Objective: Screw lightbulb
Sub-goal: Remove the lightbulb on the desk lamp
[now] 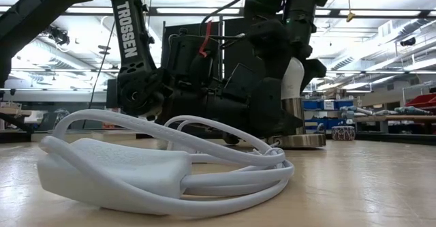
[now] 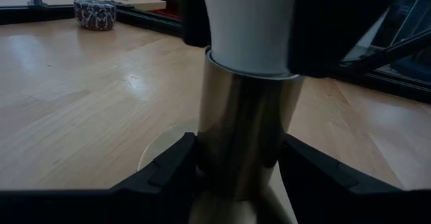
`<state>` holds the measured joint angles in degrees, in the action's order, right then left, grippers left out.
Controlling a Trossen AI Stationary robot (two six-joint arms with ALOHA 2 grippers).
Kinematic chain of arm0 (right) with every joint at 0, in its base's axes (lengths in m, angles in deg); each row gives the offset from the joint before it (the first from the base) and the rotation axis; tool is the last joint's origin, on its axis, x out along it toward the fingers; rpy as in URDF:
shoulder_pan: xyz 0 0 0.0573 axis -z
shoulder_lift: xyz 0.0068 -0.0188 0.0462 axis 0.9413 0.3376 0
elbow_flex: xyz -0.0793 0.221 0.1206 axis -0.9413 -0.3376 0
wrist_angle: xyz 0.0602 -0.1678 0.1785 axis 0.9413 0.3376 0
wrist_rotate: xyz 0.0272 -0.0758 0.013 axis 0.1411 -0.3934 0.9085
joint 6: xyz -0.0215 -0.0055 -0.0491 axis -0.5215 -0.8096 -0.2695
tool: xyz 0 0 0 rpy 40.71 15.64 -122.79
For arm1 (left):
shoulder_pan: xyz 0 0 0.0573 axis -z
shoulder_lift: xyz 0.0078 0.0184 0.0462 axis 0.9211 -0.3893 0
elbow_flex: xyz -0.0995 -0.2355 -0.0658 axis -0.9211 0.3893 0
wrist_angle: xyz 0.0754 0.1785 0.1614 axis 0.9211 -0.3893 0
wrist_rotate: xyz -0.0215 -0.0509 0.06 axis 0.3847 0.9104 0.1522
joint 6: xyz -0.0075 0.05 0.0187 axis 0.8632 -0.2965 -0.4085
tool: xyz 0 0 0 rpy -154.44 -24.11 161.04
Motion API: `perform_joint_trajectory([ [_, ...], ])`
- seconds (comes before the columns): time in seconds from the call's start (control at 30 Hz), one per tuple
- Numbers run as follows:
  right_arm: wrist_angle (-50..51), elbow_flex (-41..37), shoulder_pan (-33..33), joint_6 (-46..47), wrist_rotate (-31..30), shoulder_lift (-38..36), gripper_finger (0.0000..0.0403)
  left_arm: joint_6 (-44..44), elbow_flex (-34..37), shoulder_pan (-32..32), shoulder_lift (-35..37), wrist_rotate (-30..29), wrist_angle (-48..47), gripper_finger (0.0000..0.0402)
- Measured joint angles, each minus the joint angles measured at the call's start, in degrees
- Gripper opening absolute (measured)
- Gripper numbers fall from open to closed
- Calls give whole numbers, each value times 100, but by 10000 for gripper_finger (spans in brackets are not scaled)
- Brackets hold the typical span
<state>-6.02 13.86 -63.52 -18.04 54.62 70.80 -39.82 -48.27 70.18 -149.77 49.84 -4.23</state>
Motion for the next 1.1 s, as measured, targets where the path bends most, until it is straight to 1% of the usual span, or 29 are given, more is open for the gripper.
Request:
perform_joint_trajectory([
  [0.17,48,-11,14,-347,163,5,292,8,0,0,0,0,-1,198],
  [0.47,63,-17,15,-635,271,12,289,26,0,0,0,-2,-9,198],
  [0.63,47,-17,20,-774,371,16,251,31,0,0,2,-4,-13,198],
  [0.67,48,-17,20,-779,391,16,249,37,0,0,2,-2,-13,198],
  [0.87,68,-17,28,-888,416,16,250,39,0,0,2,-5,-17,198],
  [0.93,100,-17,26,-966,432,19,257,37,0,0,2,-7,-17,198],
  [1.03,131,-15,28,-1230,470,19,260,35,0,0,2,-7,-20,198],
  [1.1,139,-17,31,-1485,519,21,254,35,0,-2,2,-7,-20,198],
])
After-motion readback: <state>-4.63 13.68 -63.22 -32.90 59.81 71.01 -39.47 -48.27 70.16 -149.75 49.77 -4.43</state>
